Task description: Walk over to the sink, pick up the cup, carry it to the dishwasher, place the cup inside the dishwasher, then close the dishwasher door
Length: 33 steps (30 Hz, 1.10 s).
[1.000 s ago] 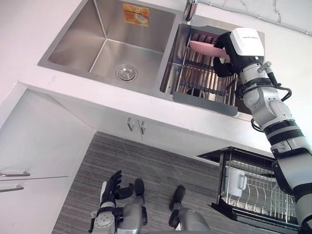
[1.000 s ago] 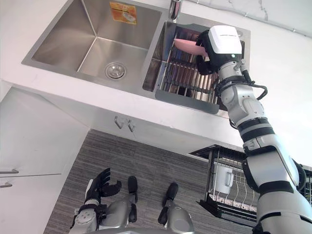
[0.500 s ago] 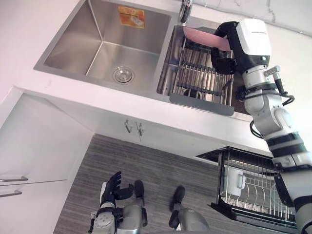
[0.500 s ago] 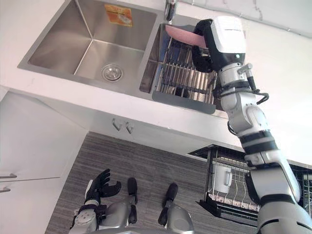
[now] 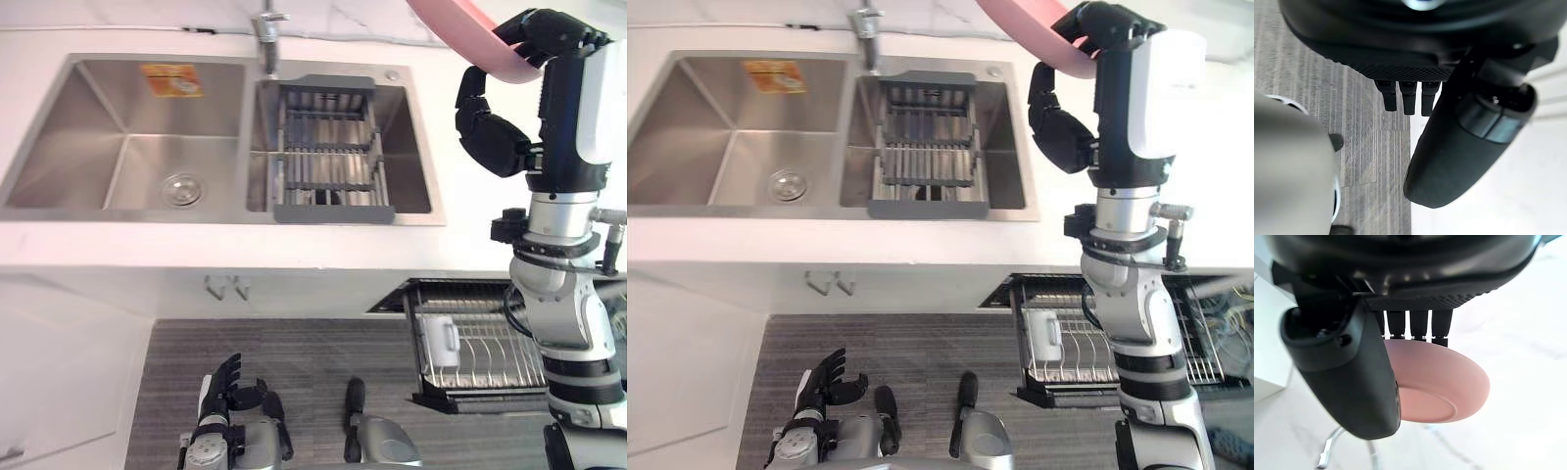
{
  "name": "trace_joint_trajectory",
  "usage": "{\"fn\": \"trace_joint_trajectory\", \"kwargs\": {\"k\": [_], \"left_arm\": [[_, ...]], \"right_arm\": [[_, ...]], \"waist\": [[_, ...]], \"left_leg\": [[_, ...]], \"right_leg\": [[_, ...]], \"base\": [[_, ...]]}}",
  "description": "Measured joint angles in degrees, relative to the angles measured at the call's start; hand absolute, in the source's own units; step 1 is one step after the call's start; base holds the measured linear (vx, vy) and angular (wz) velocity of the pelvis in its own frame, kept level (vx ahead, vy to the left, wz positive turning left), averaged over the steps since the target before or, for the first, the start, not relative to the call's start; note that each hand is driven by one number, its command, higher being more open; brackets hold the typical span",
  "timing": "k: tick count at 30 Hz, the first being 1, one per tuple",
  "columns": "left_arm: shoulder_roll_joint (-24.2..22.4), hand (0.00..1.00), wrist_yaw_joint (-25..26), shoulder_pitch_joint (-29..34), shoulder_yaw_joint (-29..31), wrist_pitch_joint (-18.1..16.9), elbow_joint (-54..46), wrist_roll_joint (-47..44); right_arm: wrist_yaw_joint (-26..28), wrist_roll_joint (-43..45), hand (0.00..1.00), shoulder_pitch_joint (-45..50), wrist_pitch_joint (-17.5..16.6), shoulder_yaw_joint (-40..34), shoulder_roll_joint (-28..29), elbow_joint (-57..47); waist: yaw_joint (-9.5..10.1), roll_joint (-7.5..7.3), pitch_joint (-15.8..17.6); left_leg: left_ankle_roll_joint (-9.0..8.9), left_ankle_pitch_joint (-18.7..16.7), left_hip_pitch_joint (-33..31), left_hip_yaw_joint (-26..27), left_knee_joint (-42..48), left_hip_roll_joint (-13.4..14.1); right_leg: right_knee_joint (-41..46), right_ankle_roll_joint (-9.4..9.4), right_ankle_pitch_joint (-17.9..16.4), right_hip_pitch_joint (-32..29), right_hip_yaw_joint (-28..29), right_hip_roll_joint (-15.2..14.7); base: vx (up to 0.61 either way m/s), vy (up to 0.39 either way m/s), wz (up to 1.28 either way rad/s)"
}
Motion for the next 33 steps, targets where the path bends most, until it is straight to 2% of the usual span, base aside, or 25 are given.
{"fn": "trace_joint_trajectory", "kwargs": {"k": [4,5,6,7,8,9,10,12,15,16,17,19,24,28,29,33], "left_arm": [[0.1,0.90,0.0,0.3,0.1,0.0,0.1,-0.2],[0.1,0.90,0.0,0.4,0.2,0.0,0.1,-0.2],[0.1,0.90,0.1,0.4,0.6,0.0,0.2,-0.2],[-0.2,0.90,0.0,0.2,1.1,-0.1,0.5,-0.2],[-0.3,0.90,0.0,0.2,1.3,-0.1,0.8,-0.2],[-0.2,0.90,0.0,0.1,1.4,0.2,1.5,-0.4],[0.0,0.90,-0.1,0.1,1.3,0.3,1.7,-0.3],[0.3,0.90,-0.3,0.1,1.2,0.2,1.8,-0.2],[0.2,0.90,-0.3,0.5,1.2,0.2,2.2,-0.3],[-0.8,0.90,-0.5,0.6,0.5,0.2,2.2,-0.2],[-1.1,0.90,-0.6,0.6,0.1,0.2,2.2,-0.2],[-1.6,0.90,-1.0,1.0,-1.2,0.1,2.3,-0.2],[-1.7,0.90,-1.3,1.4,-1.2,-0.2,2.3,-0.2],[-2.3,0.90,-1.3,1.3,-1.3,-0.6,2.0,-0.3],[-2.4,0.90,-1.3,1.3,-1.4,-1.0,2.0,-0.4],[-2.3,0.90,-1.0,0.6,-1.8,-1.9,1.0,-1.6]], "right_arm": [[0.3,-1.0,0.30,5.8,1.7,-0.6,5.4,1.0],[0.4,-1.0,0.30,6.9,2.3,-0.5,6.4,1.6],[1.0,-1.1,0.30,8.5,3.0,-0.4,8.0,3.2],[1.6,-1.2,0.30,9.4,4.0,-0.4,8.7,4.7],[2.0,-1.2,0.30,9.7,4.3,-0.3,8.7,5.9],[2.4,-1.2,0.30,10.2,4.9,-0.5,8.7,7.8],[2.4,-1.2,0.30,11.5,5.3,-0.5,8.7,9.1],[2.5,-1.3,0.30,13.2,5.3,-0.5,8.7,10.1],[2.6,-1.1,0.30,14.2,5.3,-0.6,8.7,12.7],[2.6,-1.0,0.30,14.2,5.5,-1.5,8.6,15.2],[2.6,-0.9,0.30,14.1,5.5,-1.9,8.4,16.2],[2.7,-0.8,0.30,13.9,6.0,-2.2,7.0,20.7],[2.8,0.6,0.30,10.5,6.6,-2.0,4.5,32.6],[2.5,3.7,0.30,3.0,6.5,-0.4,0.7,40.7],[2.5,4.5,0.30,0.0,6.4,0.1,-0.4,44.0],[2.7,6.9,0.30,-7.6,6.8,1.8,-1.8,51.6]], "waist": [[-0.52,0.07,-0.2],[-0.77,0.05,-0.1],[-0.96,0.12,-0.2],[-0.95,0.24,-0.2],[-0.98,0.25,-0.2],[-1.26,0.44,-0.2],[-1.30,0.48,-0.3],[-1.36,0.64,-0.3],[-1.93,1.47,-0.8],[-1.45,2.45,-1.5],[-1.24,2.93,-1.8],[-1.09,4.54,-2.7],[-0.79,6.23,-2.7],[-0.50,8.44,-1.3],[0.10,8.99,-0.7],[0.77,9.81,2.2]], "left_leg": [[1.53,-4.0,-1.2,6.3,4.4,-0.1],[1.90,-4.6,-1.3,7.6,5.2,0.0],[2.74,-5.2,-1.5,10.4,5.5,0.9],[3.30,-5.2,-1.4,13.5,4.9,1.2],[3.49,-5.1,-1.1,14.9,4.4,1.2],[3.59,-5.0,-0.5,16.6,4.2,1.5],[3.58,-5.0,0.1,17.8,4.1,1.7],[3.15,-4.8,0.5,18.8,4.1,2.3],[1.80,-3.8,0.5,18.4,3.9,2.7],[1.68,-2.7,0.4,14.6,2.0,1.8],[1.53,-2.2,0.4,14.0,1.1,1.7],[1.53,-0.8,0.2,13.7,-1.2,0.8],[1.78,0.1,-0.3,11.6,-2.6,-0.3],[2.51,0.6,-1.4,9.5,-2.6,-1.7],[2.65,0.6,-1.8,8.5,-2.7,-2.2],[3.29,1.2,-4.5,8.0,-2.3,-3.2]], "right_leg": [[1.7,2.02,2.2,-5.8,9.7,0.2],[1.5,2.01,2.9,-6.4,10.4,0.3],[-0.4,0.90,5.0,-6.8,9.6,0.4],[0.8,-0.86,4.9,-7.9,3.9,-0.2],[4.3,-2.03,2.8,-9.2,0.2,-0.7],[9.8,-2.61,-1.3,-10.0,-4.9,-1.6],[13.0,-2.80,-4.5,-9.7,-7.3,-2.2],[13.3,-2.69,-5.7,-8.5,-9.2,-2.2],[9.0,-3.12,-3.2,-7.2,-9.8,-0.7],[5.1,-2.79,-1.1,-6.1,-9.6,0.3],[3.8,-2.92,-0.3,-5.8,-9.5,0.6],[-0.5,-3.27,2.4,-4.8,-9.6,1.1],[-4.3,-3.29,5.1,-4.1,-9.6,1.3],[-5.5,-2.94,6.6,-4.4,-9.8,0.6],[-5.5,-2.79,6.8,-4.8,-9.8,0.2],[-5.6,-2.58,7.5,-7.1,-9.9,-0.9]], "base": [[-0.05,0.103,-1.16],[-0.12,0.185,-1.17],[-0.12,0.110,-1.17],[-0.14,0.131,-1.21],[-0.11,0.086,-1.06],[-0.07,0.091,-0.81],[-0.06,0.072,-0.64],[-0.02,-0.002,-0.35],[0.01,-0.065,-0.12],[0.05,-0.110,-0.14],[0.06,-0.098,-0.12],[0.02,-0.020,-0.02],[-0.01,0.028,0.01],[-0.06,0.072,0.07],[-0.08,0.091,0.04],[-0.08,0.084,0.09]]}}
